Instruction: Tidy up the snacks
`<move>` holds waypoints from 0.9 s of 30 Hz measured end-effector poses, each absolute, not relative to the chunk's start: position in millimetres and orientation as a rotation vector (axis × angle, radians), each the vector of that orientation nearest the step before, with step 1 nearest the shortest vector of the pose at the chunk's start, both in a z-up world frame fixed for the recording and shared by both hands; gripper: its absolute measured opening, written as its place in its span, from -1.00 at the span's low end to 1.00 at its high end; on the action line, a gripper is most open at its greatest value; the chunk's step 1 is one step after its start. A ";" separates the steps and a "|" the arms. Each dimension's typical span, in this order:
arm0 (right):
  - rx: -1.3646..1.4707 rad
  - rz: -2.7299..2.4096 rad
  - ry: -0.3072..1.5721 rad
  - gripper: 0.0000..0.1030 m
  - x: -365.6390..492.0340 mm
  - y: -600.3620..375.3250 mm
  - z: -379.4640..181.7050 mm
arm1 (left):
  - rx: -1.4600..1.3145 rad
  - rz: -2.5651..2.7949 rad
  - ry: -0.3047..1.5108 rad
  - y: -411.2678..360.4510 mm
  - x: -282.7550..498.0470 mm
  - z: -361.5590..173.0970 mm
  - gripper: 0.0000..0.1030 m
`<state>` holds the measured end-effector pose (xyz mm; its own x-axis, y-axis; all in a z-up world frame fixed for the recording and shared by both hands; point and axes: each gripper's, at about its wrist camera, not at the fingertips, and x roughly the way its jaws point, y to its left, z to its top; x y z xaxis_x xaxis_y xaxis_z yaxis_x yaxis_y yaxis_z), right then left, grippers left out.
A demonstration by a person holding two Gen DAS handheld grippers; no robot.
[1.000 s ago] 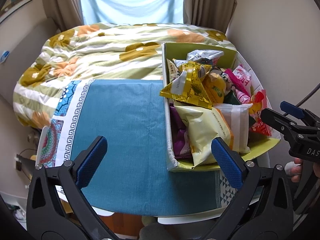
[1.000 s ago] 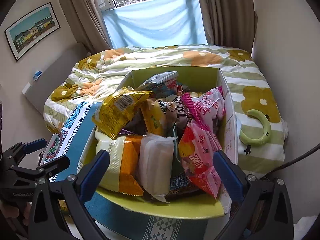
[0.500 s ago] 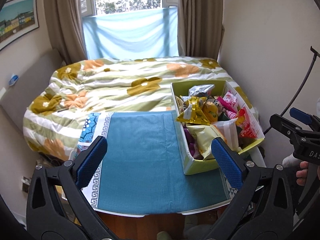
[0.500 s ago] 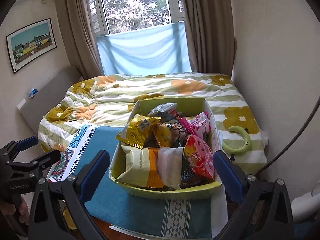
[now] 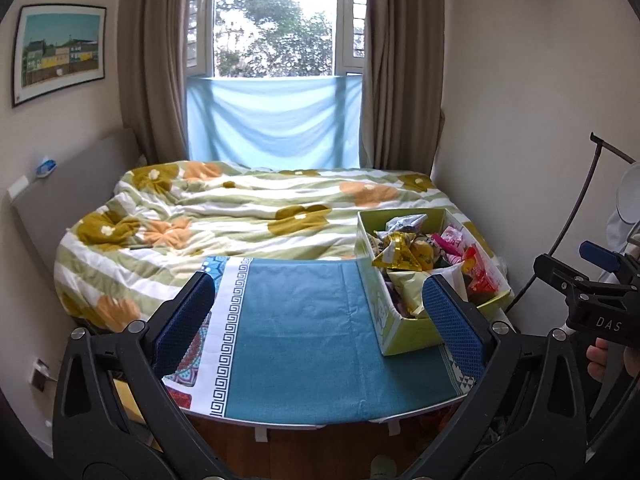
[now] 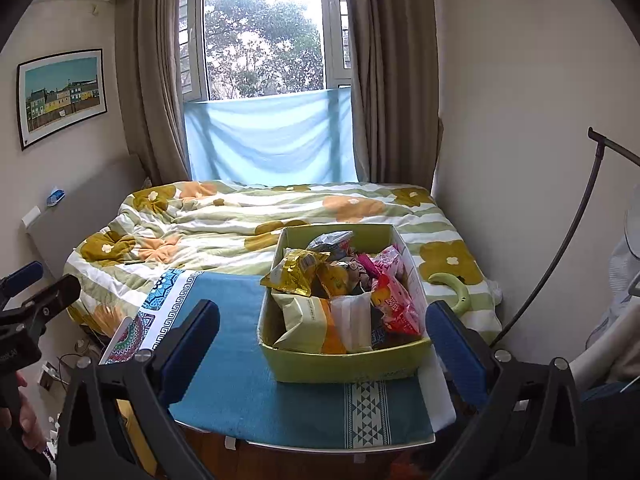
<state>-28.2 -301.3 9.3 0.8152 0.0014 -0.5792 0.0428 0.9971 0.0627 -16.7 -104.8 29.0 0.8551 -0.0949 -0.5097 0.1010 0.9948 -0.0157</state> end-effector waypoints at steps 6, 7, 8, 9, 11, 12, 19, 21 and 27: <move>0.072 -0.031 0.613 0.99 -38.4 -294.1 10.3 | 0.000 -0.108 0.544 -98.1 -21.7 25.9 1.00; 0.072 -0.032 0.613 0.99 -39.2 -293.6 10.2 | 0.002 -0.108 0.546 -98.9 -22.1 24.8 1.00; 0.073 -0.033 0.612 0.99 -40.7 -292.9 10.5 | 0.006 -0.108 0.548 -99.8 -21.9 24.1 1.00; 0.073 -0.033 0.611 0.99 -41.3 -292.7 10.7 | 0.009 -0.109 0.550 -100.3 -21.4 23.4 1.00; 0.071 -0.034 0.610 0.99 -41.8 -292.6 10.5 | 0.013 -0.111 0.552 -102.3 -21.0 22.3 1.00; 0.069 -0.036 0.609 0.99 -42.1 -292.6 10.7 | 0.013 -0.113 0.553 -102.8 -20.7 22.1 1.00; 0.071 -0.035 0.610 0.99 -42.8 -291.2 10.3 | 0.019 -0.114 0.554 -105.8 -18.6 22.2 1.00; 0.073 -0.034 0.613 0.99 -42.2 -293.0 10.2 | 0.024 -0.113 0.552 -106.0 -17.8 23.1 1.00; 0.080 -0.037 0.608 0.99 -38.4 -296.4 12.9 | 0.030 -0.117 0.546 -108.9 -16.0 23.9 1.00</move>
